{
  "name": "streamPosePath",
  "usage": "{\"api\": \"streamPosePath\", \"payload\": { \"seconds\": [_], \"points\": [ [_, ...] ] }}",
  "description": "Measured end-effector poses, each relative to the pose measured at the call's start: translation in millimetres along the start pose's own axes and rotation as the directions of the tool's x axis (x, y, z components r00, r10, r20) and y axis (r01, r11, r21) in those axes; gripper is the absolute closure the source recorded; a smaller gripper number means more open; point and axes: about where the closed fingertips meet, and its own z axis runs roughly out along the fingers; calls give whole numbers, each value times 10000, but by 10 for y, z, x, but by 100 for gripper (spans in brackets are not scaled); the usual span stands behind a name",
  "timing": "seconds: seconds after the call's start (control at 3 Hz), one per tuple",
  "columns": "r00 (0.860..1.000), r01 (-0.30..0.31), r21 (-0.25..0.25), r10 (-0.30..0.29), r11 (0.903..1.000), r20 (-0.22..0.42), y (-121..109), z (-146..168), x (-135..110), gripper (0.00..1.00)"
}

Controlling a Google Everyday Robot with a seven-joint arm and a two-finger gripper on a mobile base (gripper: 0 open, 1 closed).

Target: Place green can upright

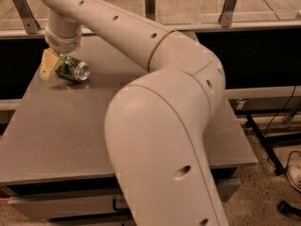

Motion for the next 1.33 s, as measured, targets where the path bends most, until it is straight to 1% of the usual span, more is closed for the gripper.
{"api": "streamPosePath", "payload": {
  "seconds": [0.33,0.67,1.0,1.33],
  "points": [
    [9965,-431,-68,425,9990,-723,45,139,44,42],
    [9956,-620,77,624,9980,-700,28,65,51,65],
    [9985,-536,364,531,9979,146,-8,-261,46,88],
    [9856,-245,712,122,9972,1685,-25,-771,110,100]
  ]
}}
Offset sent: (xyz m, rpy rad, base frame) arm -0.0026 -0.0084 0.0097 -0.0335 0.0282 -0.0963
